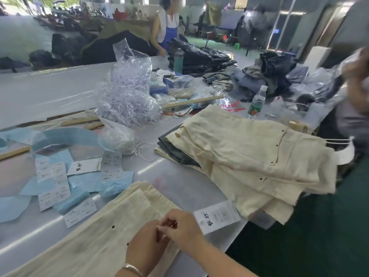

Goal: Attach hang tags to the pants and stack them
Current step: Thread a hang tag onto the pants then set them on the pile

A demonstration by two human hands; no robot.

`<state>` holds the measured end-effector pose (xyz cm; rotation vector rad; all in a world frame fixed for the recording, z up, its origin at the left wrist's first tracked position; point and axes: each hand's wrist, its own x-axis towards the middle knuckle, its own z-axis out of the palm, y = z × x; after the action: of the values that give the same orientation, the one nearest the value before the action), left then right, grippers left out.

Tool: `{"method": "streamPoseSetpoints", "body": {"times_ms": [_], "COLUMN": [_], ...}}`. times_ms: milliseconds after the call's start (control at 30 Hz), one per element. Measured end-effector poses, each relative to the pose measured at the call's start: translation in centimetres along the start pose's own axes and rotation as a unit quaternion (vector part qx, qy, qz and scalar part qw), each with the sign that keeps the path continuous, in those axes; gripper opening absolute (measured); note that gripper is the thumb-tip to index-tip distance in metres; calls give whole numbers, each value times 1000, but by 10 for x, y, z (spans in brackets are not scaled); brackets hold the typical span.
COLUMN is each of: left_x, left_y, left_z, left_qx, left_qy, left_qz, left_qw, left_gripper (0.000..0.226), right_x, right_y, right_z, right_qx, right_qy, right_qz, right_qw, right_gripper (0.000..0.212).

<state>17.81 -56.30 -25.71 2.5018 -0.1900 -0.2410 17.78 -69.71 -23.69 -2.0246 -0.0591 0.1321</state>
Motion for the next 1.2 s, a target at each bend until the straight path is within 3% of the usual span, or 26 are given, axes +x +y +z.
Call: {"method": "streamPoseSetpoints", "body": {"times_ms": [133,433,567,767,1000,1200], "left_x": [4,24,28,29,22,14], "left_y": [-12,-36,-33,-34,-24,-26], "left_z": [-3,-13,-10,-7,-7,-19], "left_qx": [-33,-224,-323,-337,-339,-407], "left_qy": [-37,-50,-89,-103,-83,-75], "left_qz": [-12,-78,-136,-165,-139,-140], "left_qw": [999,970,932,921,927,900], "left_gripper": [33,11,22,26,24,13], "right_x": [-8,-2,-3,1,5,2], "right_y": [8,4,5,8,12,17], "right_z": [12,20,22,31,37,34], "right_qx": [-74,-193,-235,-280,-359,-200], "right_qy": [12,1,12,28,20,85], "right_qz": [-10,-89,-124,-143,8,107], "right_qw": [997,977,964,949,933,970], "right_gripper": [11,12,16,18,31,16]}}
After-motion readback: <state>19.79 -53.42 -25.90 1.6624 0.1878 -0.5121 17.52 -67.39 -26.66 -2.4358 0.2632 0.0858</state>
